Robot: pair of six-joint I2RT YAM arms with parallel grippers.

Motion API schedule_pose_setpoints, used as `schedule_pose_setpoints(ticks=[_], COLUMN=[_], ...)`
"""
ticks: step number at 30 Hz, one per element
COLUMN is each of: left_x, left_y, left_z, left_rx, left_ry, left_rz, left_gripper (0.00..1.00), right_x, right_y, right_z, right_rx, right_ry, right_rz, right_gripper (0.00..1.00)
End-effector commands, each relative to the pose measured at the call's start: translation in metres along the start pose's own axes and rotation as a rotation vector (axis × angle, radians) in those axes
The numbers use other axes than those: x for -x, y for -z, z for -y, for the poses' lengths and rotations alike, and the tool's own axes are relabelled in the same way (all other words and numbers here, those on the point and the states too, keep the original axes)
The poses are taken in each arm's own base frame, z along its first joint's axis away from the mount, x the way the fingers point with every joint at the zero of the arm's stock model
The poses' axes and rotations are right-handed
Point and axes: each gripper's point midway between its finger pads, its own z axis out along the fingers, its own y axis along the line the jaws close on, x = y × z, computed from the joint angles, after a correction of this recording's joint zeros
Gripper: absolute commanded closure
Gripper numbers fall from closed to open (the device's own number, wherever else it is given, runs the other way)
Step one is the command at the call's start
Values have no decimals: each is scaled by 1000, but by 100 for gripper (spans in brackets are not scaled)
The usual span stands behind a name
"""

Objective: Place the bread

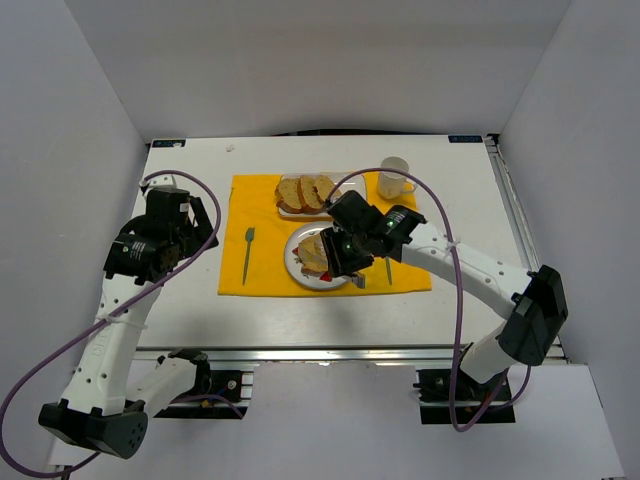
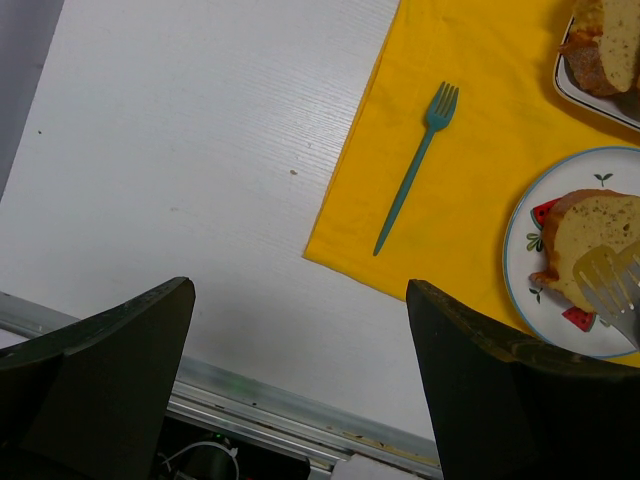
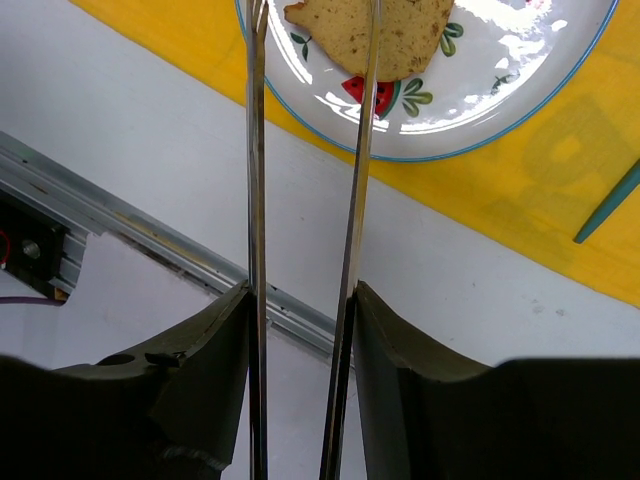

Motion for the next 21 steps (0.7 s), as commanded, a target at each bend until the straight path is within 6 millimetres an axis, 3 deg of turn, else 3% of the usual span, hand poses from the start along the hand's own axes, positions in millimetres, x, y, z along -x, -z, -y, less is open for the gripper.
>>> schedule_pose_setpoints(ticks=[1,6,10,13,14,15,16,17,18,20,21], left_x=[6,9,14,16,17,18,18,19,19,19,19], left_y=[3,3,2,0,0,-1,-2,-3,-4,-5,-6], left_z=[-1,1,5,10,11,14,15,17,20,23,26], left_rx=[5,-2,-10,-27,-32,-42,-46,-48,-63,-73,-87], left_ry=[0,4,2,-2,-4,-2,-4,-4,-4,-7,-6], left_rz=[27,29,30,27,26,26,25,22,22,17,14], left_gripper=[2,2,2,2,2,2,2,2,2,2,2], right_x=[18,25,33,32,21,18,12,-2,-9,-25,-42], right_y=[22,40,75,100,100,108,121,119,131,132,130], right_z=[-11,3,37,86,104,134,146,164,188,210,228], right_rx=[34,-49,-147,-252,-292,-346,-356,-398,-447,-509,-562], right_ry=[5,-95,-279,-453,-495,-598,-640,-677,-743,-803,-866], right_rz=[68,132,245,324,314,340,382,374,412,408,389], right_gripper=[52,52,51,50,50,50,50,49,49,49,49])
